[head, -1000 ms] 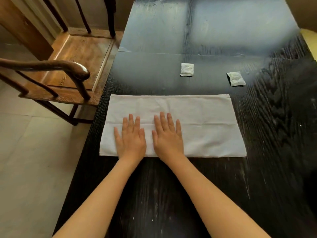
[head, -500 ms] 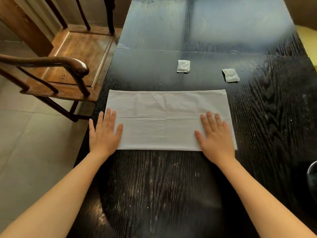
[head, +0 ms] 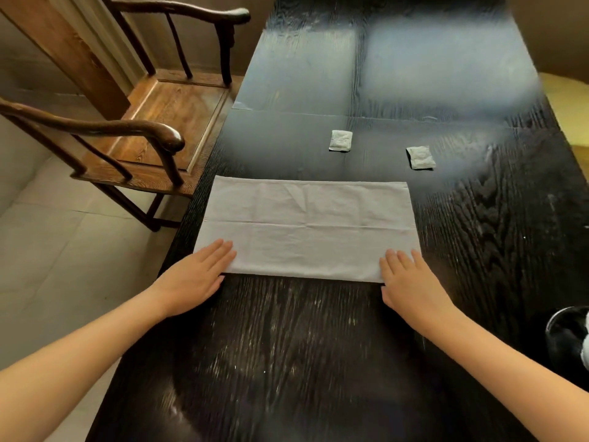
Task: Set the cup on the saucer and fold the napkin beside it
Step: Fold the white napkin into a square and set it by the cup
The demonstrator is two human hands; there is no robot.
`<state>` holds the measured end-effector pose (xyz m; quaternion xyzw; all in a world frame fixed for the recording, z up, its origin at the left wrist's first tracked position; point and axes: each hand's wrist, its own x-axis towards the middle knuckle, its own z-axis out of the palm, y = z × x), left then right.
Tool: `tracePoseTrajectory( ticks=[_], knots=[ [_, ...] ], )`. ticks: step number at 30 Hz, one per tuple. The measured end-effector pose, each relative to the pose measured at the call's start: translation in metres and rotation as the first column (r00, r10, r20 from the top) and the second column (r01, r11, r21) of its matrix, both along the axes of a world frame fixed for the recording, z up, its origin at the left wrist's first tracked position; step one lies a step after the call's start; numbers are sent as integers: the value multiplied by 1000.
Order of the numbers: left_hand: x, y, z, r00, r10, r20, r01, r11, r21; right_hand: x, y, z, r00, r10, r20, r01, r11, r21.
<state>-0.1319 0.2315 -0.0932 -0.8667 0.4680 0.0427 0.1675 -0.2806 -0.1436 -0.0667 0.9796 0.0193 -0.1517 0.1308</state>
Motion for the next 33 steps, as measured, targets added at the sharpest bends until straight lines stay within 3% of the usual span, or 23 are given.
tracePoseTrajectory(
  ticks=[3,7,9,12,14,18,21,23,24,27,29,33],
  knots=[
    [2,2,1,980,166,-105,-157,983,94,0,4,4,999,-3,37,3,1000,-3],
    [-1,-5,9,955,258,-144,-286,930,-232,-3,-7,13,970,-75,230,20,972,232],
    [1,-5,12,915,326,-240,-397,834,-382,-4,-15,14,954,-110,277,21,952,307],
    [16,0,21,803,408,-435,-588,663,-464,3,-34,18,936,-226,269,70,870,488],
    [31,3,30,714,423,-557,-689,562,-457,15,-52,24,933,-306,191,124,769,628],
    [69,1,48,440,370,-818,-893,277,-355,46,-80,40,795,-606,-18,272,330,904],
    [92,-17,45,371,305,-877,-928,103,-357,75,-85,40,682,-727,-78,259,140,956],
    [106,-34,41,367,306,-878,-925,19,-379,97,-81,34,620,-784,-35,266,168,949],
    [112,-42,38,402,347,-847,-907,23,-420,108,-79,30,590,-807,15,276,219,936],
    [129,-60,26,510,516,-689,-841,128,-526,132,-74,13,532,-833,151,353,380,855],
    [137,-68,19,533,610,-586,-822,207,-531,143,-71,2,512,-839,187,433,440,787],
    [143,-80,5,590,718,-370,-781,392,-486,152,-67,-16,544,-786,294,534,594,602]
  ],
)
